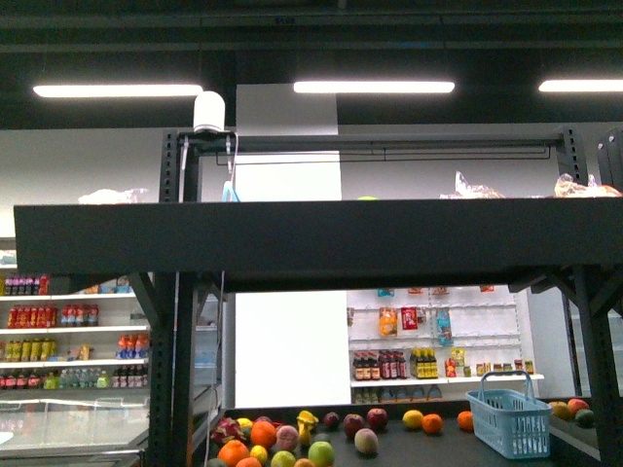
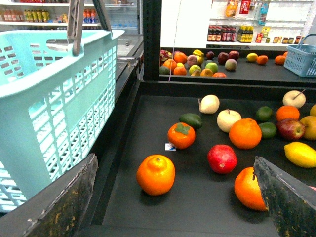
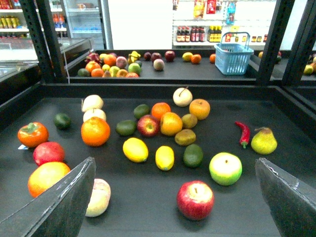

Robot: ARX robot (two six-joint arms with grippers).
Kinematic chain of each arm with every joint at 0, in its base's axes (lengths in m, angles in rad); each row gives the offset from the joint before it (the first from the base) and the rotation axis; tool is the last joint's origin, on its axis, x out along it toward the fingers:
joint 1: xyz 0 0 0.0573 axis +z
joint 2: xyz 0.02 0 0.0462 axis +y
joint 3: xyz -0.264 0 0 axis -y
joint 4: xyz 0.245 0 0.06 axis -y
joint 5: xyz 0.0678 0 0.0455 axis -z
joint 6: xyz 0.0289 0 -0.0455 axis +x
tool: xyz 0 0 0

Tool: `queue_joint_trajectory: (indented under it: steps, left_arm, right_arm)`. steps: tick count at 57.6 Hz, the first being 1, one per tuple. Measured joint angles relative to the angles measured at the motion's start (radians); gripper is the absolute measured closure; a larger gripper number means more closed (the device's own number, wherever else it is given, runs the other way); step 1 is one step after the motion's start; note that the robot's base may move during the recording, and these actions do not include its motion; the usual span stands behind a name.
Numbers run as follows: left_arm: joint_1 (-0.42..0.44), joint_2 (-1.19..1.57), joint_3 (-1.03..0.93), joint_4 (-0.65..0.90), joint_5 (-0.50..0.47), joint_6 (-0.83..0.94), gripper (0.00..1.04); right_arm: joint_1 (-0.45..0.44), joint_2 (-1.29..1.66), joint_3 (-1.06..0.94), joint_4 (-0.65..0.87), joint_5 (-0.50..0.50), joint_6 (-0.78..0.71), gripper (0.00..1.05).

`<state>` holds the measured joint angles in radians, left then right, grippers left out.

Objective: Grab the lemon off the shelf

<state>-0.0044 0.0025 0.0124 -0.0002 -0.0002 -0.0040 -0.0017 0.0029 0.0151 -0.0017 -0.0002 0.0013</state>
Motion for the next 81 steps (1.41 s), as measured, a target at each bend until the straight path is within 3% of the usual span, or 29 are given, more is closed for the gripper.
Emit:
queue_joint_trajectory:
  steps: [26, 28, 31, 33, 38, 43, 47, 53, 69, 81]
  left_arm:
    - [0.0, 0.0, 0.0, 0.0, 0.0, 0.0, 0.08]
    - [-0.005, 0.004, 0.001, -0.005, -0.021, -0.006, 0.08]
    - [-0.039, 0.061, 0.026, -0.068, -0.167, -0.082, 0.08]
    - [-0.031, 0.113, 0.037, -0.068, -0.193, -0.137, 0.08]
    - [0.057, 0.29, 0.097, 0.013, -0.101, -0.263, 0.08]
    - [0.199, 0.485, 0.218, 0.121, 0.044, -0.385, 0.08]
    - [0.336, 0.69, 0.378, 0.19, 0.189, -0.509, 0.08]
    - [0.447, 0.987, 0.612, 0.265, 0.297, -0.674, 0.08]
    - [0.483, 1.472, 0.96, 0.335, 0.336, -0.971, 0.08]
    - [0.483, 1.639, 1.083, 0.37, 0.299, -1.051, 0.08]
  right_arm:
    - [0.0, 0.0, 0.0, 0.0, 0.0, 0.001, 0.07]
    - [0.0, 0.0, 0.0, 0.0, 0.0, 0.001, 0.07]
    - [0.0, 0.0, 0.0, 0.0, 0.0, 0.001, 0.07]
    - [0.0, 0.0, 0.0, 0.0, 0.001, 0.001, 0.07]
    - [0.0, 0.0, 0.0, 0.0, 0.0, 0.001, 0.07]
    - [0.0, 0.0, 0.0, 0.0, 0.0, 0.001, 0.07]
    - [0.0, 0.0, 0.0, 0.0, 0.0, 0.001, 0.07]
    - [0.0, 0.0, 0.0, 0.0, 0.0, 0.001, 0.07]
    - [0.0, 0.0, 0.0, 0.0, 0.0, 0.001, 0.07]
    - [0.0, 0.0, 0.0, 0.0, 0.0, 0.001, 0.07]
